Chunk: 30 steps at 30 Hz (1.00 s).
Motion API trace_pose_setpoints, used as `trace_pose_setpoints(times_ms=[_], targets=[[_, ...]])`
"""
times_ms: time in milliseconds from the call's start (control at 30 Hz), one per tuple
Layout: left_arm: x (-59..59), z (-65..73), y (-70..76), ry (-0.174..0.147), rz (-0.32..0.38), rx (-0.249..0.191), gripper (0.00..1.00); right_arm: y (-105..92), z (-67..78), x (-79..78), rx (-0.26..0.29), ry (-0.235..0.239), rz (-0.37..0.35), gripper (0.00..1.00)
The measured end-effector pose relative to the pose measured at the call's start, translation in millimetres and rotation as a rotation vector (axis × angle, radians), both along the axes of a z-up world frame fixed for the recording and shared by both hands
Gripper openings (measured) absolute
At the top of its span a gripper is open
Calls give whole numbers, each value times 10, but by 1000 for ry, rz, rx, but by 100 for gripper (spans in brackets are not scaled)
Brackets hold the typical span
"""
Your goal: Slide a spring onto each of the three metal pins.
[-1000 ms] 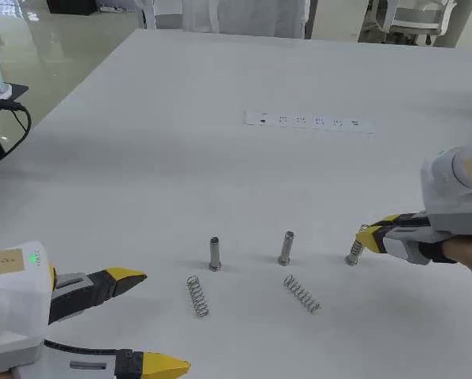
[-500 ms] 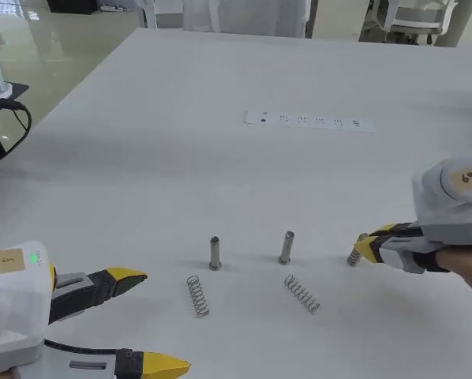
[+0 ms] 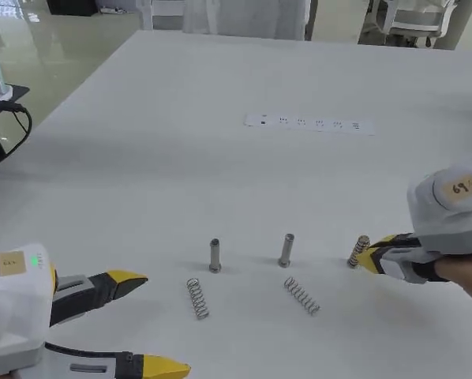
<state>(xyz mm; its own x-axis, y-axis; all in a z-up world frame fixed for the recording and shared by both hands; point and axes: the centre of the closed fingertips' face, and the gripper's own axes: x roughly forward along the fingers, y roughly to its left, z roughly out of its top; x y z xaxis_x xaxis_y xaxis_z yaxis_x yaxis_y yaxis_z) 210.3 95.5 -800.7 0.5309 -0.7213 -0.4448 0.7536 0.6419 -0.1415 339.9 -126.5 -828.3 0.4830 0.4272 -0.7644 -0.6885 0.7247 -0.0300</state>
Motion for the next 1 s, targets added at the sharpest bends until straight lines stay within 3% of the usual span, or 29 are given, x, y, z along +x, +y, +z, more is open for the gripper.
trace_pose_setpoints(times_ms=[467, 1000], targets=[[-4, 5, -14, -1, -5, 0, 71, -66, -127, -225, -9, 58, -4, 9], [4, 15, -27, -3, 1, -1, 71, 136, -89, -438, -6, 83, 68, 11]])
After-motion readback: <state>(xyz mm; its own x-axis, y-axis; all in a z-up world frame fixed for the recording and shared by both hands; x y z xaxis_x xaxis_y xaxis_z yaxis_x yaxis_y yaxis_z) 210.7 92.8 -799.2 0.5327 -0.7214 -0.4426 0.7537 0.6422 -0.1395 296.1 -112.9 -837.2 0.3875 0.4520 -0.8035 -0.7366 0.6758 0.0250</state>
